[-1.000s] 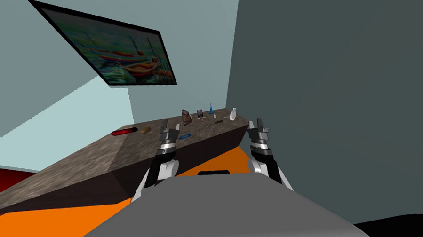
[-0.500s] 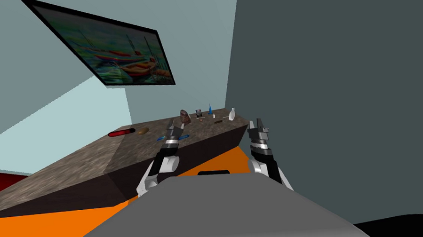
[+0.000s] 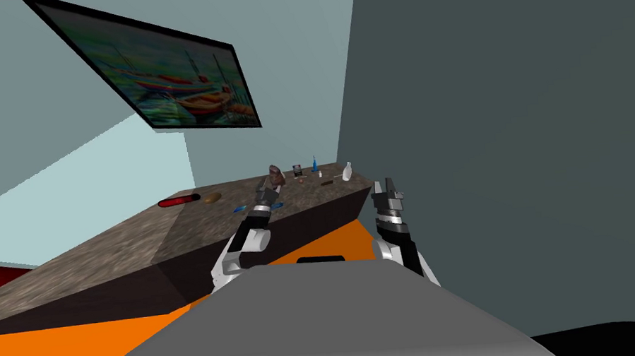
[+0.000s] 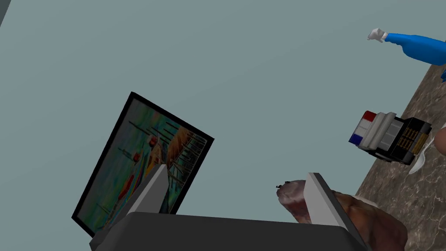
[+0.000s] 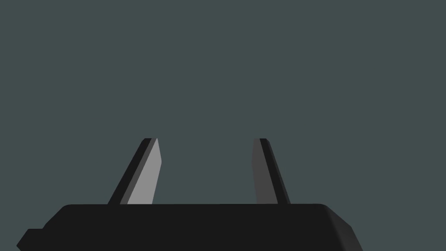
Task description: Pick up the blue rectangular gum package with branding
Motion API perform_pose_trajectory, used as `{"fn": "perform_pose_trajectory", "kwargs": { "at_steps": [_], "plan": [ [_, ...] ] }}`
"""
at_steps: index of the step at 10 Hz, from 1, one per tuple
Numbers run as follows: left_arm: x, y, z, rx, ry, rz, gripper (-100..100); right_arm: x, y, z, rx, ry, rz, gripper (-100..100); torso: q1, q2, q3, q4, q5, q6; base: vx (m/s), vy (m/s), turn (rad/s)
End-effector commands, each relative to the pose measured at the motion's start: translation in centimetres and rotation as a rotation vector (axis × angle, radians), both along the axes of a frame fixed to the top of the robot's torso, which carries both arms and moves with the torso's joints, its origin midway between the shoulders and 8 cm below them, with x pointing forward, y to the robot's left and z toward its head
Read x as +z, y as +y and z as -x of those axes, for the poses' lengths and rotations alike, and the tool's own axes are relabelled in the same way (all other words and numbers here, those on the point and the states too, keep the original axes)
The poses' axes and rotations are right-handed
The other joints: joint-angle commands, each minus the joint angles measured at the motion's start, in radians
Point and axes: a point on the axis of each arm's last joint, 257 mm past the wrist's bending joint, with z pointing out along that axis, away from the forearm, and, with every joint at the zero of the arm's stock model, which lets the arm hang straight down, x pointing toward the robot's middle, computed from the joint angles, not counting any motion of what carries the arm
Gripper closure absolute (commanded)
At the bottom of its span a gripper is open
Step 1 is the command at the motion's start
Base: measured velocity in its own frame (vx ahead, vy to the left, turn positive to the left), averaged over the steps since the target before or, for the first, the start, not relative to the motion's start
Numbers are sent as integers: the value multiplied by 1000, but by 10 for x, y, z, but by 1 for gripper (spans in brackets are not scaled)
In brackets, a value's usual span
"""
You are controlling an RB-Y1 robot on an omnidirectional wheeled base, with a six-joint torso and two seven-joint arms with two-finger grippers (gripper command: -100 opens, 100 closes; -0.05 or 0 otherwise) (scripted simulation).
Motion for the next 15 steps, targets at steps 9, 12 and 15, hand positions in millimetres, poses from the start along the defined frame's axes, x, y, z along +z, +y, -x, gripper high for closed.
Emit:
{"fn": "perform_pose_trajectory", "kwargs": {
  "at_steps": [9,12,15],
  "plan": [
    [-46,-14,-52,-97,226,156,-100,0,0,0,0,0,0,0,1,0,0,0,0,0,3,11,-33],
    [-58,-17,-63,-114,285,190,-100,0,0,0,0,0,0,0,2,0,0,0,0,0,2,20,-28],
    [-76,-25,-81,-145,375,259,-100,0,0,0,0,0,0,0,2,1,0,0,0,0,0,32,-53]
  ]
}}
